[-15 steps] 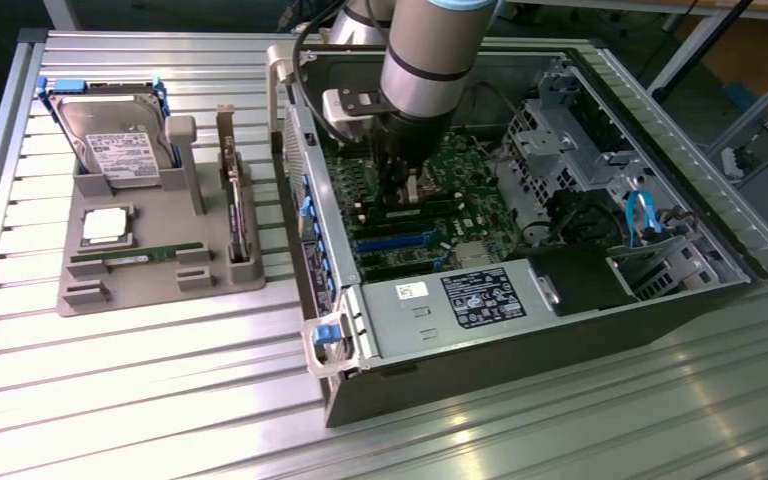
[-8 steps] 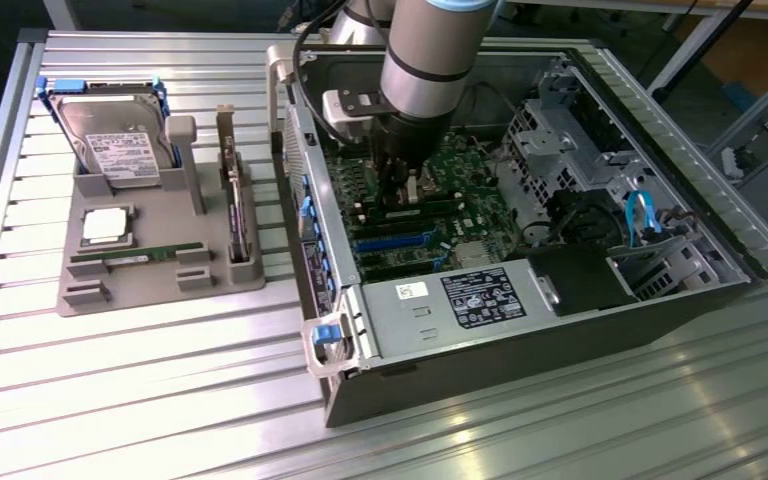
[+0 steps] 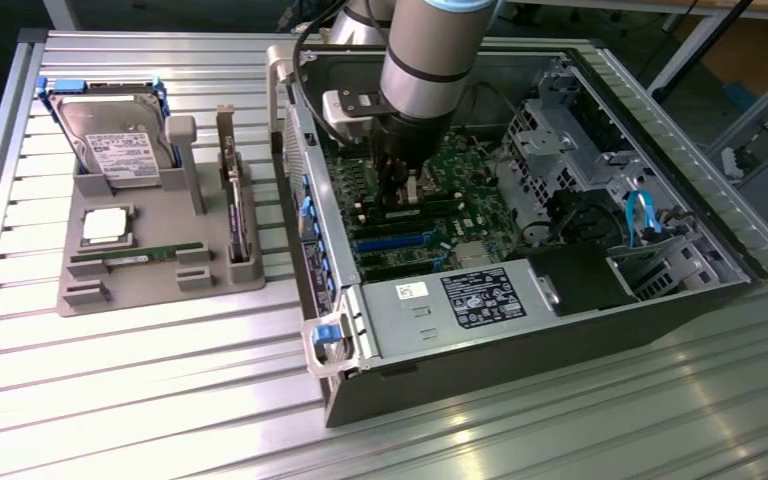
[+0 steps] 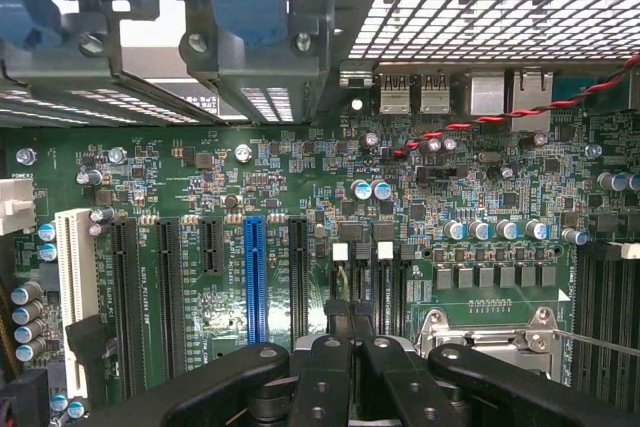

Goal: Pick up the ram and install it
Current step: 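Press down the ram until it locks into place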

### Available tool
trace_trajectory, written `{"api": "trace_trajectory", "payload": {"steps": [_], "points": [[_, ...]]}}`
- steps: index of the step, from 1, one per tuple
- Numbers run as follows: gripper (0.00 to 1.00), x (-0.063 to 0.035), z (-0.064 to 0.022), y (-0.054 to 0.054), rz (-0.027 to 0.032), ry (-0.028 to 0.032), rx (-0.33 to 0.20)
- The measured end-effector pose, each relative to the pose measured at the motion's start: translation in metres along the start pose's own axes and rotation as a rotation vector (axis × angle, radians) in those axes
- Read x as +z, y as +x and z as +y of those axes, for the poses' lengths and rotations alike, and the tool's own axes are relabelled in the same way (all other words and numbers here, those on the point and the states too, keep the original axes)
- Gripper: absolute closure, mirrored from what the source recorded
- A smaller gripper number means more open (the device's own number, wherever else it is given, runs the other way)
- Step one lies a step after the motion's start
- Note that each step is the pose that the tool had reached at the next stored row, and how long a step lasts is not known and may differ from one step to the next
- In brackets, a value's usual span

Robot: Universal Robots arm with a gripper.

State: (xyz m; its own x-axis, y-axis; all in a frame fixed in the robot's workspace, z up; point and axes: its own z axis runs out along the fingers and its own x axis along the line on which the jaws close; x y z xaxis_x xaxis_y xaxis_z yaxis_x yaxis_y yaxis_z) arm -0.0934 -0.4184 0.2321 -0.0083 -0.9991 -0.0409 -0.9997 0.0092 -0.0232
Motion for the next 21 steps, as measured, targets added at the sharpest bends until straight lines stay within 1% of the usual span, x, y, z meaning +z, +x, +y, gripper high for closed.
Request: {"api": "trace_trajectory", "payload": {"steps": [21], "points": [[0.9,0.0017,0.0,0.0003,-0.0001,0.0,0.0]]}}
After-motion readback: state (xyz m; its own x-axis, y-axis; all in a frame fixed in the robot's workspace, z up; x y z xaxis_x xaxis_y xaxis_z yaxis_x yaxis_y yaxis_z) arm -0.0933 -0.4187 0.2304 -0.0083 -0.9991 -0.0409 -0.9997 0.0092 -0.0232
